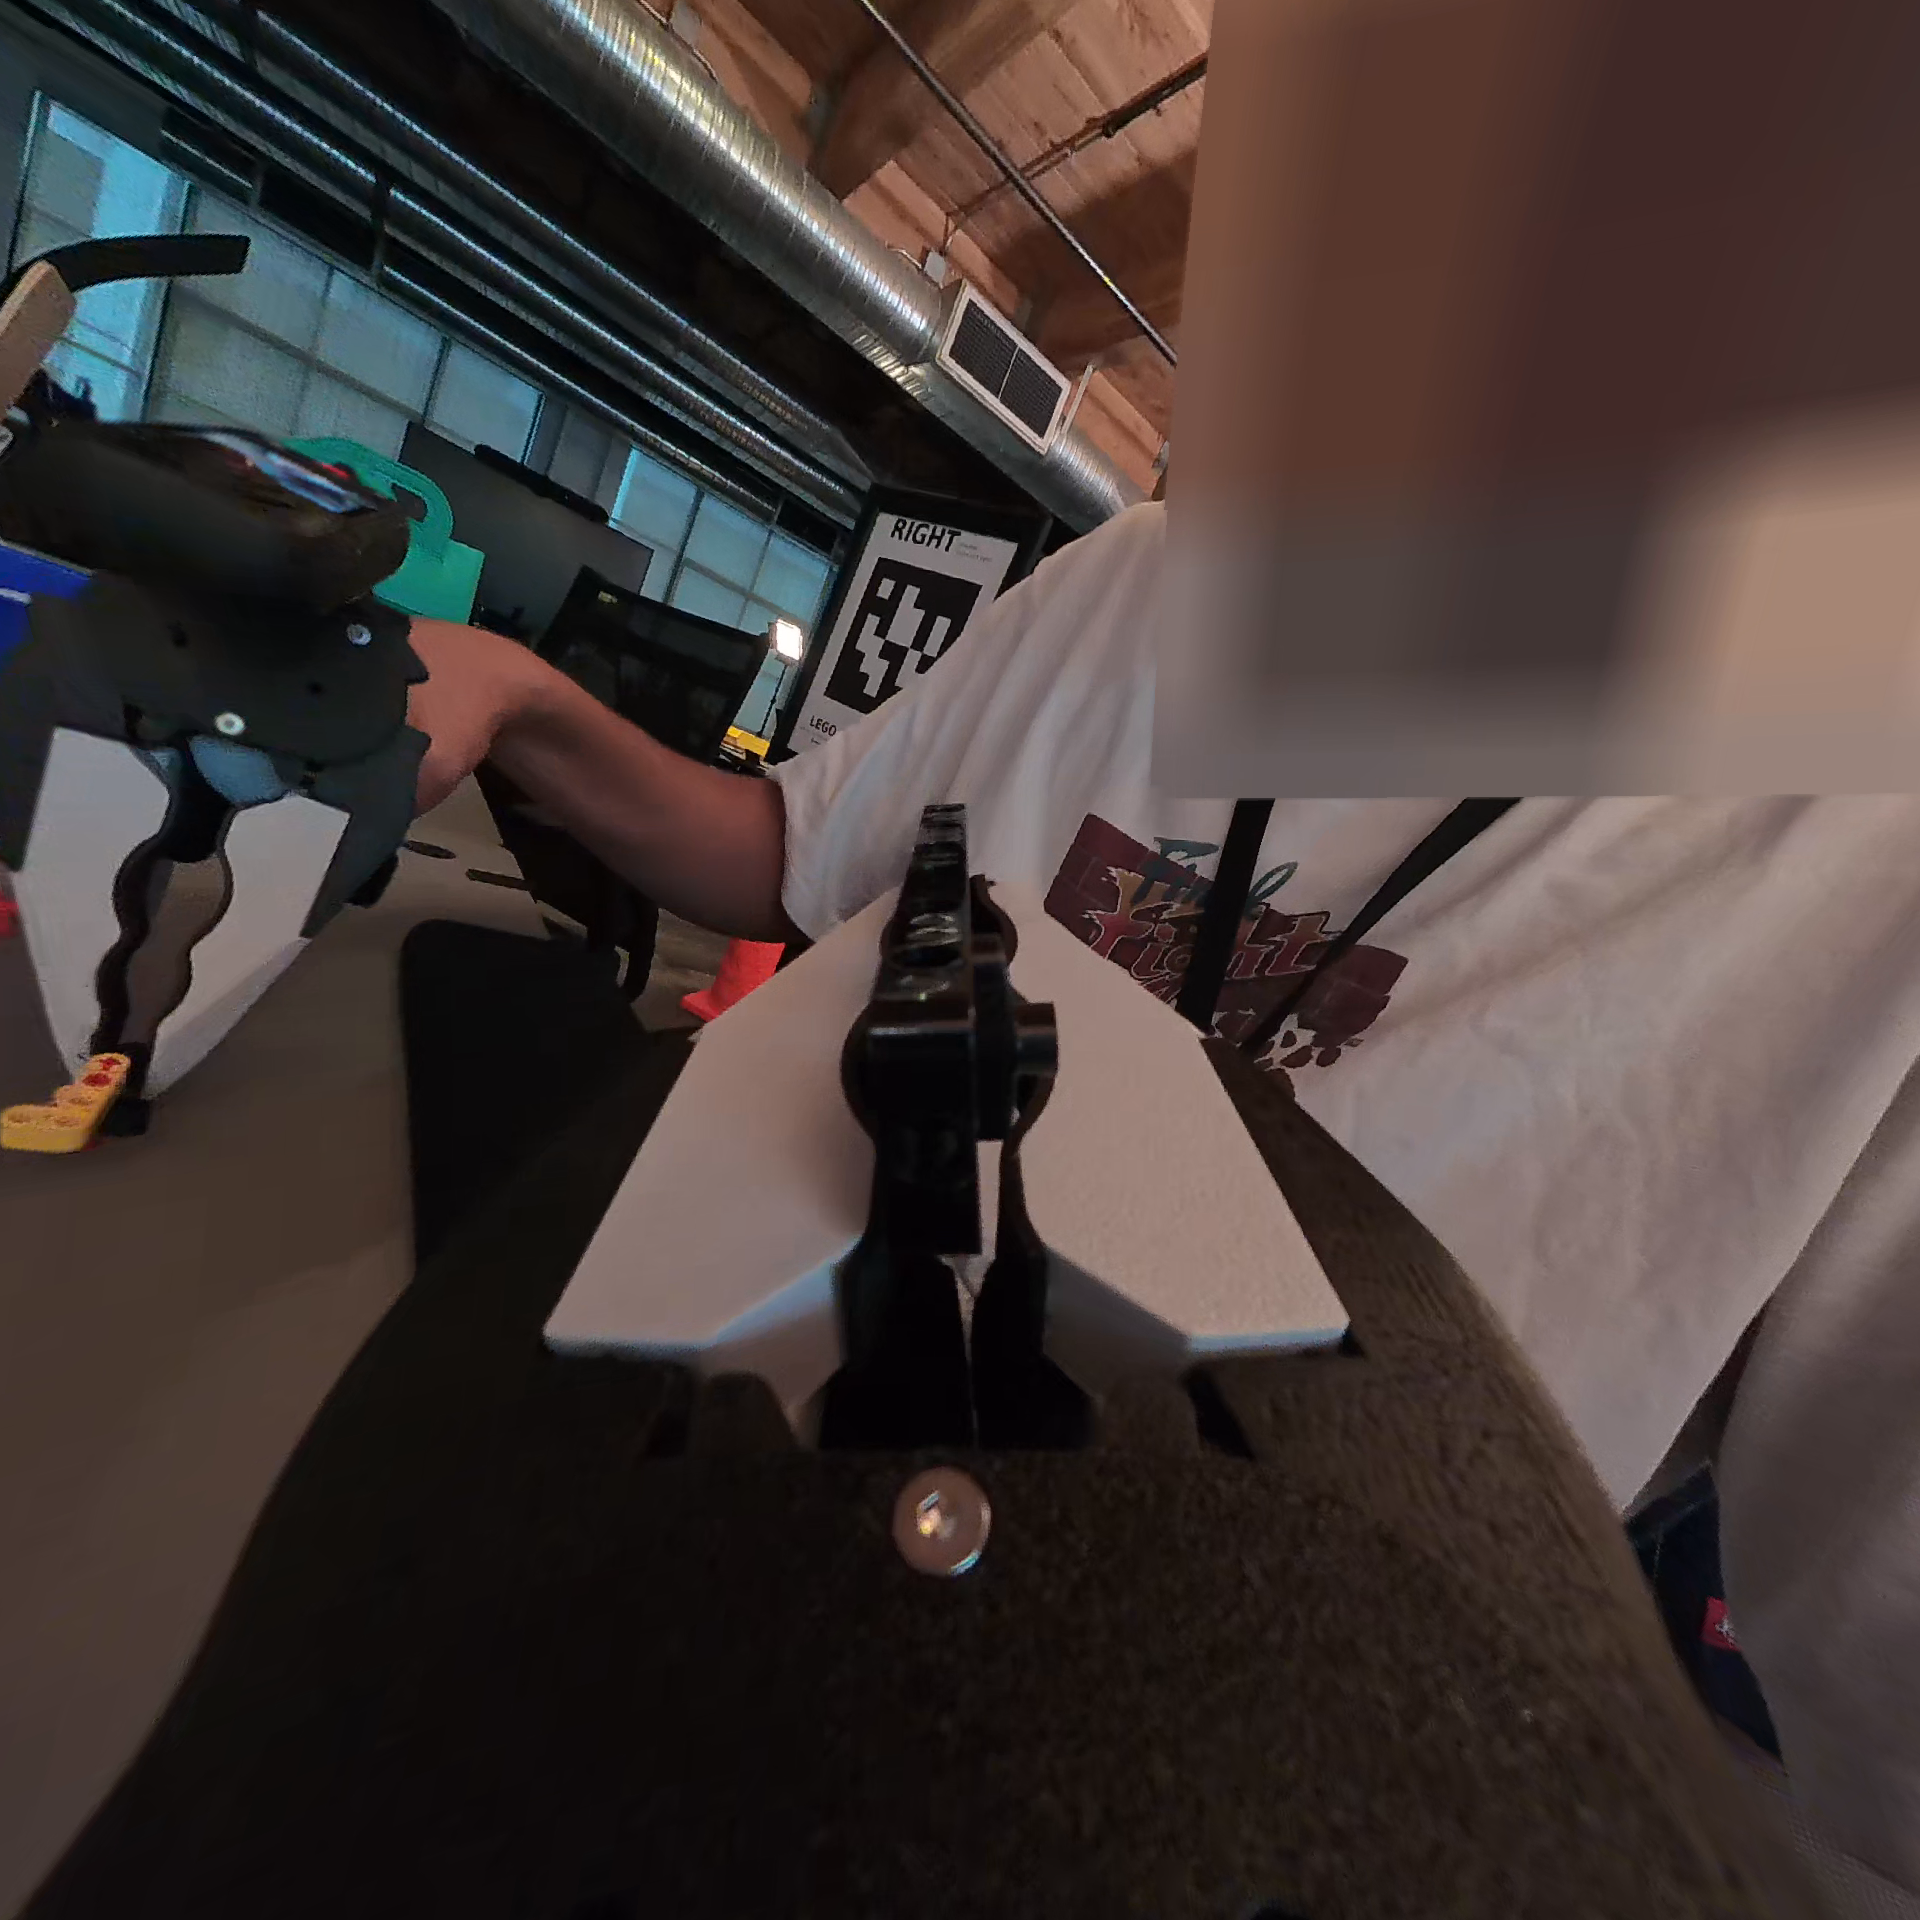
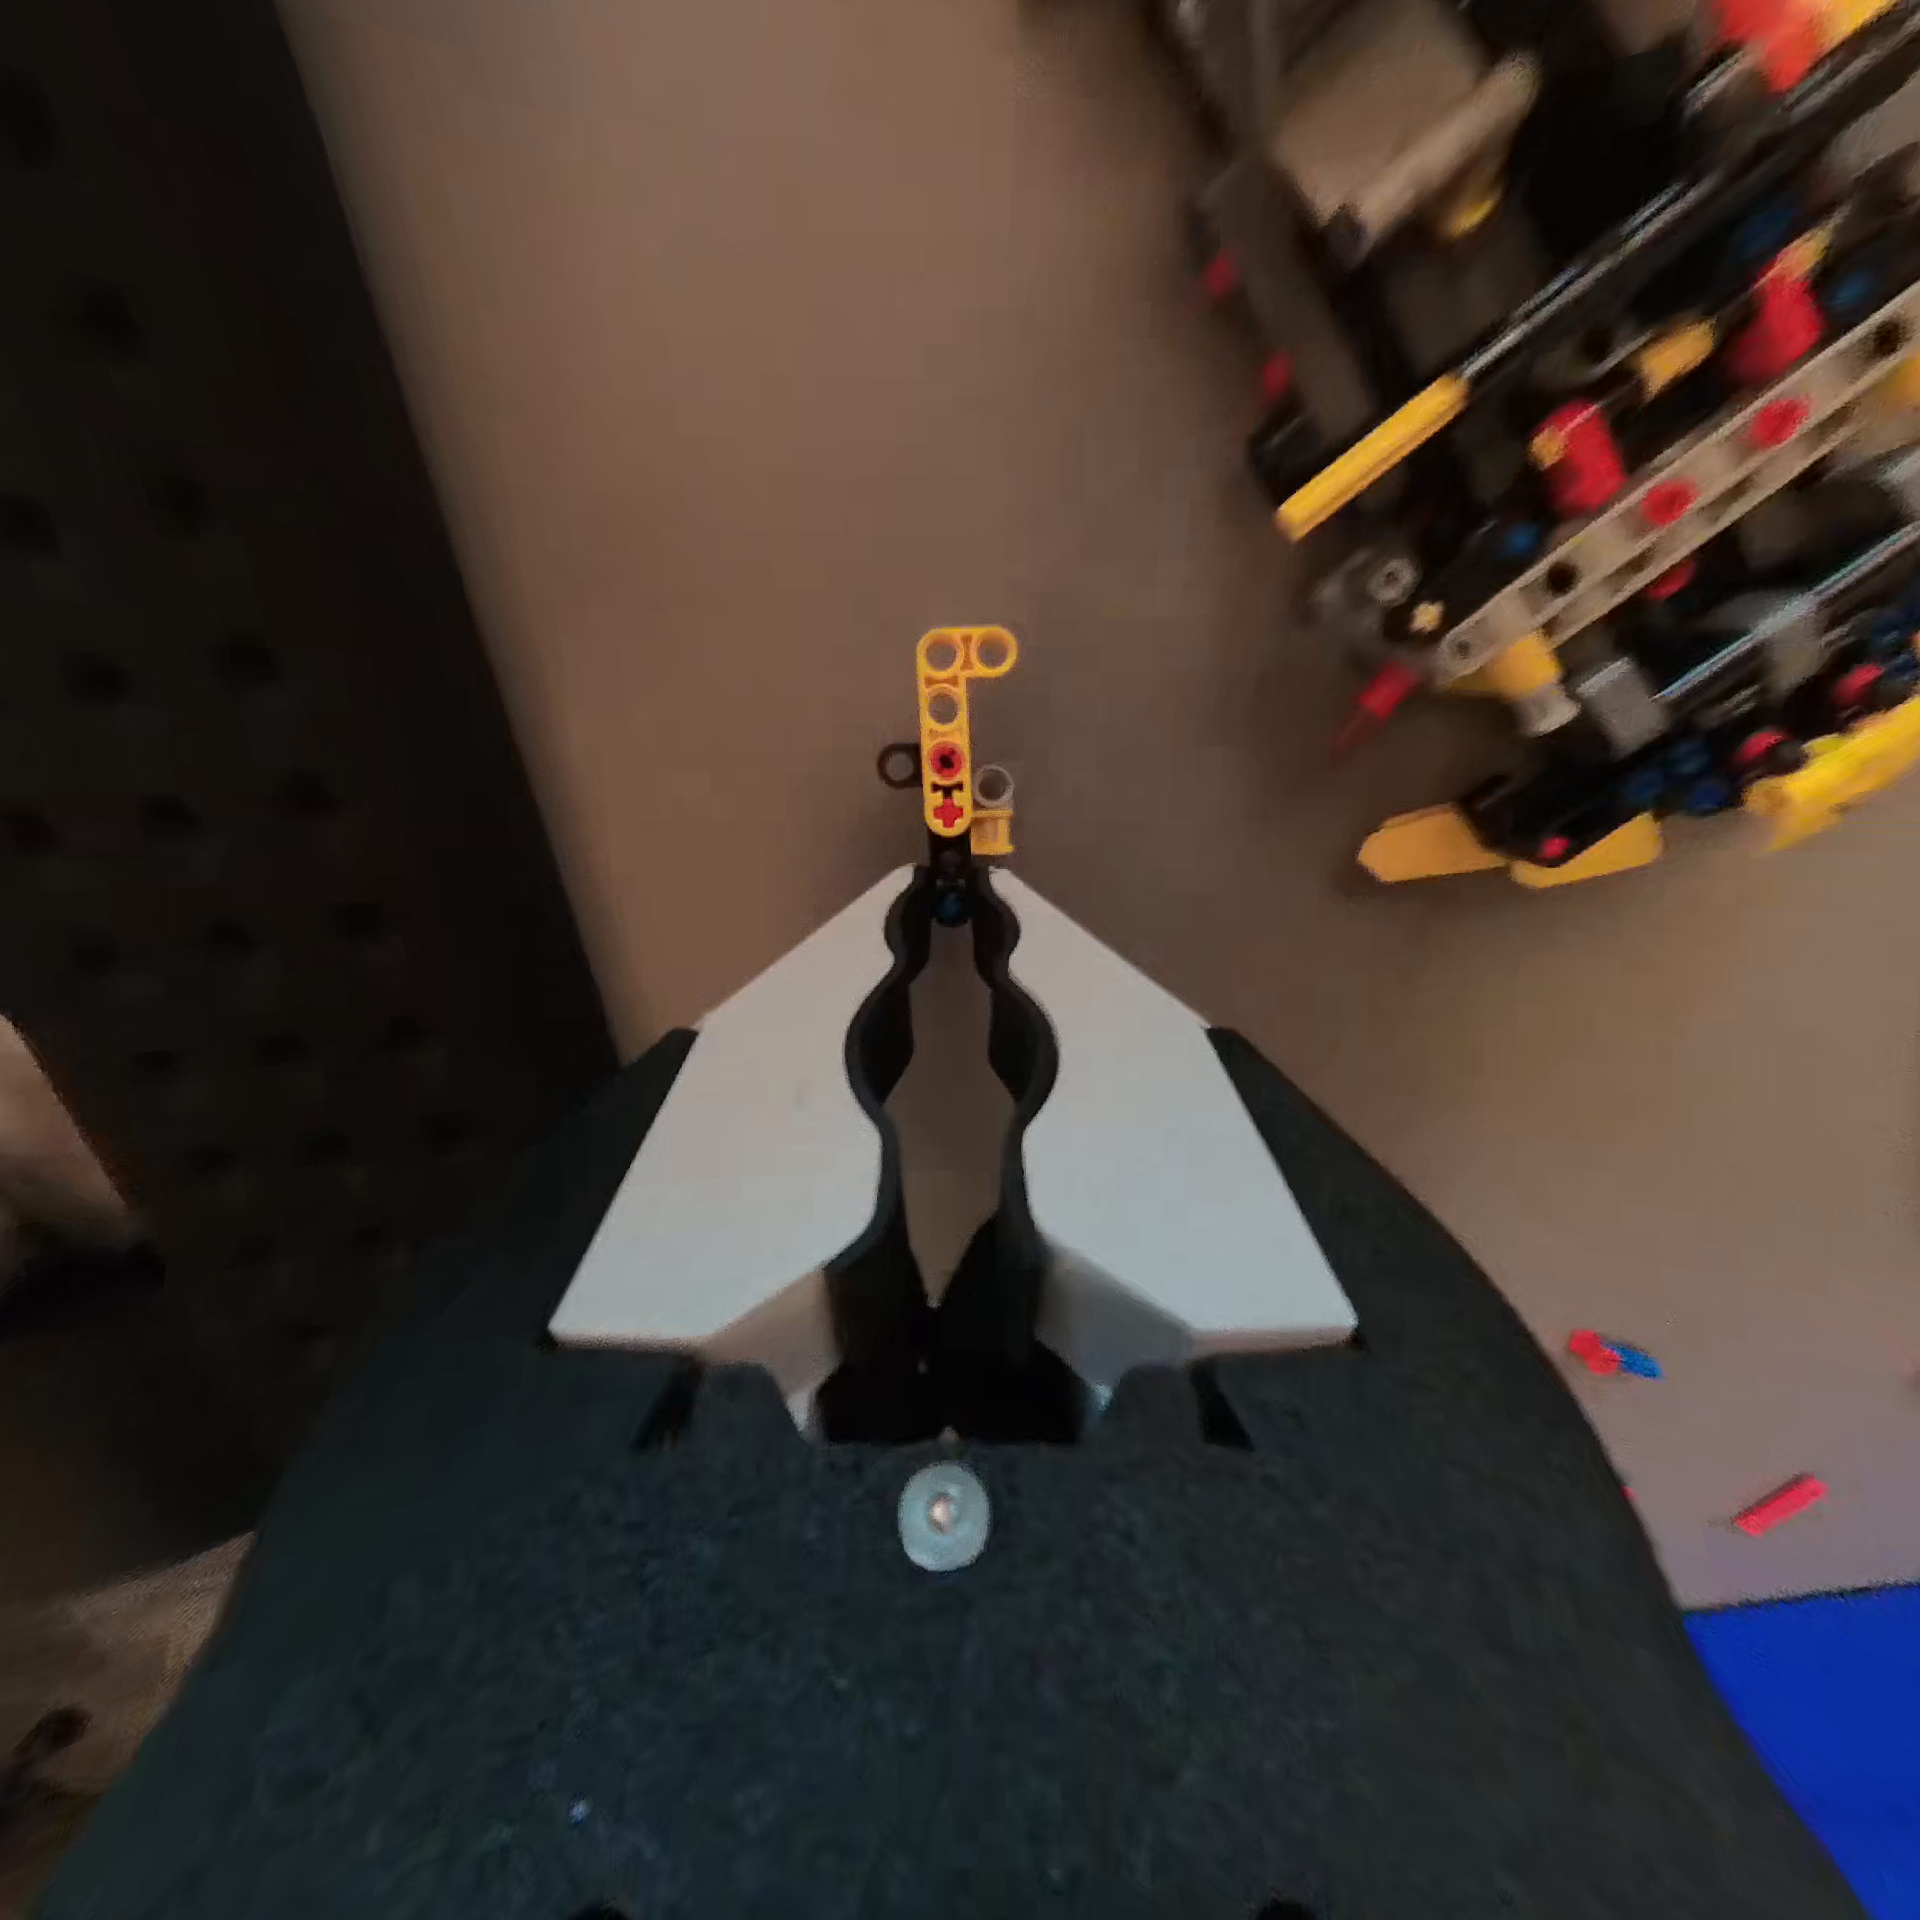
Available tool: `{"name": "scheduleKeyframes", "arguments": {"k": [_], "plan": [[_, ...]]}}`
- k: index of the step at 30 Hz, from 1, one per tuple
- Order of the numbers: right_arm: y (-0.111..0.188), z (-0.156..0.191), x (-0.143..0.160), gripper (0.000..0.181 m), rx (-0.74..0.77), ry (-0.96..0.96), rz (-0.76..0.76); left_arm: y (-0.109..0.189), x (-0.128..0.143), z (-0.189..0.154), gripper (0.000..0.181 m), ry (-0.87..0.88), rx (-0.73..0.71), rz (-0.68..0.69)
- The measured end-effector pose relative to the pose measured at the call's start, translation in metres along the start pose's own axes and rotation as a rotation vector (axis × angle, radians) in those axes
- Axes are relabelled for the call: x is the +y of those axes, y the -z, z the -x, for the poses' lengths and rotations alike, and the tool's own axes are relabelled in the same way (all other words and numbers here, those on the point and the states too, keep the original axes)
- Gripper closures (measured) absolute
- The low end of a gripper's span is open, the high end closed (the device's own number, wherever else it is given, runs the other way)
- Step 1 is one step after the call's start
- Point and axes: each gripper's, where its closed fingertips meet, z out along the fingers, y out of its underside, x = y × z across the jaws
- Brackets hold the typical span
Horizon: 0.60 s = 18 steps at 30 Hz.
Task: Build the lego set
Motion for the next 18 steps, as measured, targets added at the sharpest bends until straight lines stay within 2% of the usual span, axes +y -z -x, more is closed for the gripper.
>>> {"name": "scheduleKeyframes", "arguments": {"k": [1,6,10,18], "plan": [[-0.002,0.001,0.003,0.174,-0.006,-0.007,0.01,0.0,0.0,0.0,0.172,0.004,-0.001,-0.003],[-0.002,0.002,0.005,0.173,-0.008,-0.014,0.013,0.0,0.001,0.0,0.172,0.008,0.002,0.002],[0.005,0.001,0.007,0.166,-0.002,-0.014,0.01,-0.001,0.002,-0.001,0.172,0.009,0.005,0.007],[0.011,-0.005,0.009,0.166,0.075,0.062,0.0,-0.003,0.005,-0.001,0.172,0.018,0.009,0.025]]}}
